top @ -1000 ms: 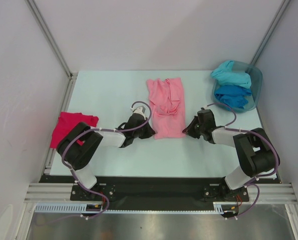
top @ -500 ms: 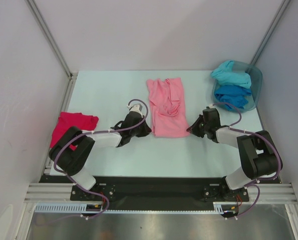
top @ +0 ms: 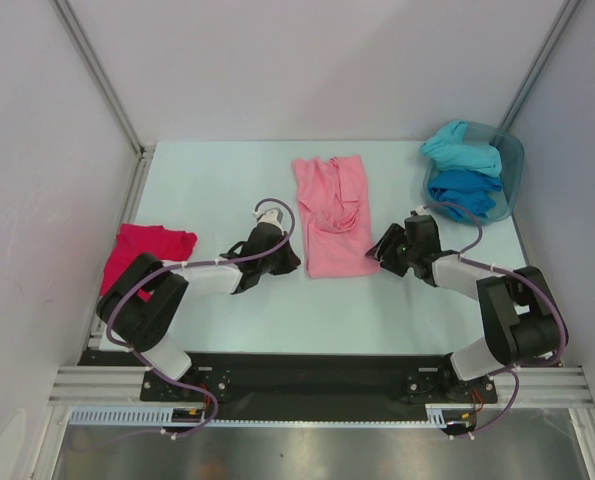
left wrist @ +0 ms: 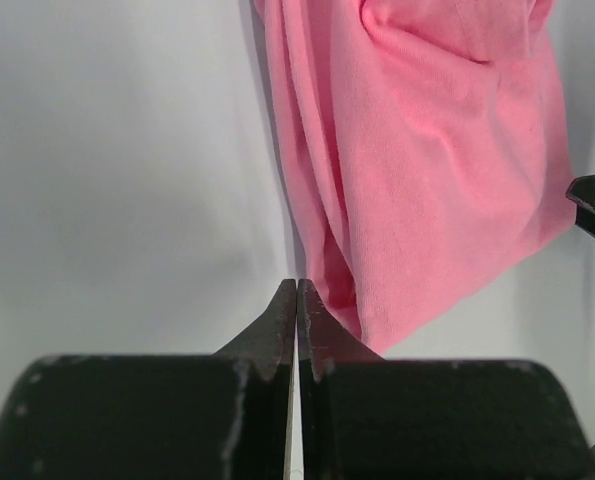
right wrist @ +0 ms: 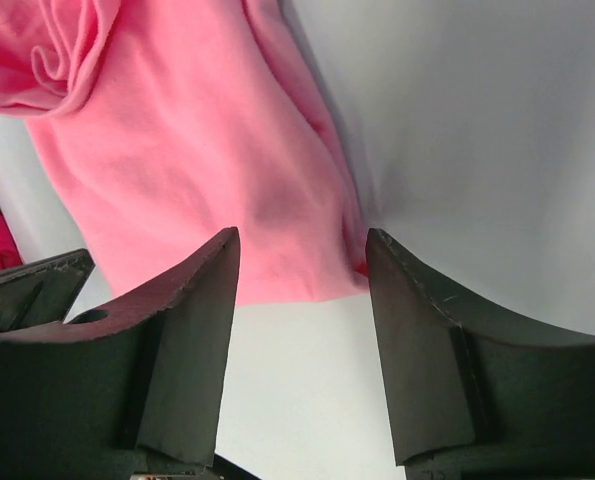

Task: Fold and stack the t-shirts
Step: Fold the tshirt

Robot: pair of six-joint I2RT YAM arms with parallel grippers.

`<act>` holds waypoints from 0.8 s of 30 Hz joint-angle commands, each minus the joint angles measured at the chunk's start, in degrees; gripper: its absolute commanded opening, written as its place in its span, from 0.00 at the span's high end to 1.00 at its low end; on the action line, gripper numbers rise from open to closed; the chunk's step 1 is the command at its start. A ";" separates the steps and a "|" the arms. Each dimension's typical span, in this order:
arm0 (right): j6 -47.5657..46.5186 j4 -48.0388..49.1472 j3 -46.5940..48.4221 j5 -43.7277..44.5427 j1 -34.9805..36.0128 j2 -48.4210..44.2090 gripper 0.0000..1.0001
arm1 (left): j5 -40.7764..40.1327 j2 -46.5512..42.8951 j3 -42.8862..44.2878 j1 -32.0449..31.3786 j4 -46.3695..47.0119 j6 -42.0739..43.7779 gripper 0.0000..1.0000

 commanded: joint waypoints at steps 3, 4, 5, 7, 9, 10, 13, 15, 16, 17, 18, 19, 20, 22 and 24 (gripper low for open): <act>-0.57 -1.46 1.37 -0.12 0.23 -3.48 0.41 | 2.80 -2.84 -1.50 0.10 5.79 -1.03 0.98; -0.48 -1.37 0.93 -0.12 0.14 -3.75 0.41 | 3.34 -2.49 -2.03 -0.07 6.77 -1.56 0.94; -0.48 -1.28 0.58 0.05 0.22 -3.93 0.41 | 4.04 -2.22 -2.99 -0.16 7.91 -2.52 0.92; -0.48 -0.93 -0.65 0.05 0.14 -4.37 0.42 | 5.89 -1.44 -3.79 -0.42 11.16 -3.41 0.86; -0.31 -0.49 -2.14 0.14 0.05 -4.72 0.42 | 7.12 -0.38 -5.28 -0.60 14.58 -4.81 0.79; -0.39 -0.32 -2.67 0.05 0.05 -5.24 0.42 | 7.47 -0.20 -5.89 -0.69 15.82 -5.34 0.75; -0.66 0.04 -3.55 0.58 -0.30 -5.77 0.44 | 8.00 0.24 -7.66 -0.78 18.29 -6.22 0.74; -0.66 0.30 -2.94 0.14 -0.39 -5.51 0.45 | 7.92 0.07 -7.66 -0.86 18.12 -6.05 0.75; -0.48 0.56 -1.63 -0.03 -0.13 -4.99 0.46 | 7.65 -0.02 -7.57 -0.78 17.86 -5.87 0.75; -0.39 0.74 -0.92 -0.38 -0.04 -4.63 0.46 | 7.56 -0.20 -7.31 -0.86 17.51 -5.70 0.75; -0.22 0.31 0.39 -0.47 0.31 -4.02 0.46 | 7.48 -0.46 -7.13 -0.78 17.07 -5.61 0.75; -0.30 -0.05 1.62 -0.48 0.49 -3.49 0.46 | 7.39 -0.55 -7.04 -0.95 16.80 -5.26 0.76; -0.22 -0.31 4.42 -0.56 0.66 -2.27 0.46 | 6.95 -0.73 -6.78 -1.04 16.54 -5.08 0.76; -0.22 -1.45 7.33 -0.48 1.37 -0.95 0.46 | 6.86 -1.17 -6.78 -1.21 16.01 -4.99 0.77; 0.13 -2.51 12.08 -0.47 1.89 1.95 0.46 | 6.77 -1.34 -7.04 -1.48 15.92 -4.99 0.77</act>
